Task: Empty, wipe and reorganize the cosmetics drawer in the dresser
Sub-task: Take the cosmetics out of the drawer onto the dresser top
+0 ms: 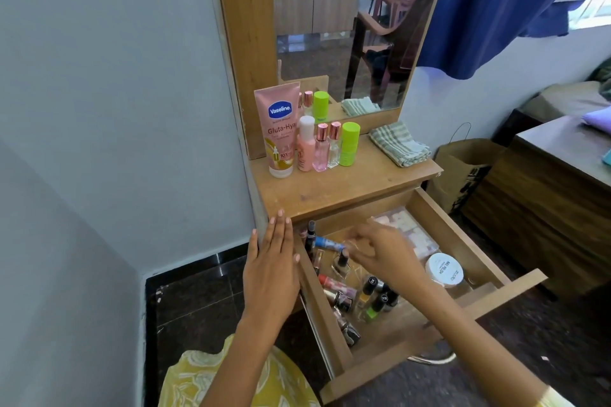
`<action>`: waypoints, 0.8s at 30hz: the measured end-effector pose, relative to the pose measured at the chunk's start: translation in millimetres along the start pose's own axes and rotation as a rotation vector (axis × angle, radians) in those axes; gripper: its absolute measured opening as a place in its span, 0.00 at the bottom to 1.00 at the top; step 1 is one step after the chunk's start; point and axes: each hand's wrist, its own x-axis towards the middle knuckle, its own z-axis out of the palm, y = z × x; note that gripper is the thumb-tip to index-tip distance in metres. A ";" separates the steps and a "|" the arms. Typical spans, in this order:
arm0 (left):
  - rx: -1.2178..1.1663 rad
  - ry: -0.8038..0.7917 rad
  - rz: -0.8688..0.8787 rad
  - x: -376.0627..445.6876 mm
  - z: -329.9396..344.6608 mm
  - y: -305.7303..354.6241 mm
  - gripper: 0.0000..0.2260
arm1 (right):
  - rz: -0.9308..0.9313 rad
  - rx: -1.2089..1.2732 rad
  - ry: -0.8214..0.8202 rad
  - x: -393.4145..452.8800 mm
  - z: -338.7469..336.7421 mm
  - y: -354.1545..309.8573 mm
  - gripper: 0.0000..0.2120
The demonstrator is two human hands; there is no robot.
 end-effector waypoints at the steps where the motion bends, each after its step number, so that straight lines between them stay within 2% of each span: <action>1: 0.002 0.001 0.005 -0.4 -0.1 -0.8 0.25 | 0.021 -0.056 -0.076 -3.5 3.4 2.3 0.13; 5: -0.004 0.022 0.007 -0.7 0.9 -1.6 0.25 | 0.032 -0.143 -0.165 -1.6 11.2 -2.0 0.18; 11: -0.019 0.045 0.003 -0.7 2.3 0.4 0.25 | 0.010 -0.169 -0.161 8.4 16.5 -12.3 0.11; 15: 0.003 0.038 0.000 -0.6 3.7 0.8 0.25 | -0.030 -0.108 -0.027 12.6 -4.3 -22.8 0.10; 20: 0.034 0.023 -0.002 -1.2 3.4 1.8 0.25 | -0.080 0.240 0.233 31.2 -28.3 -48.9 0.12; 24: 0.047 0.003 -0.011 -0.4 2.2 3.1 0.25 | -0.098 0.344 0.316 63.1 -20.5 -67.2 0.11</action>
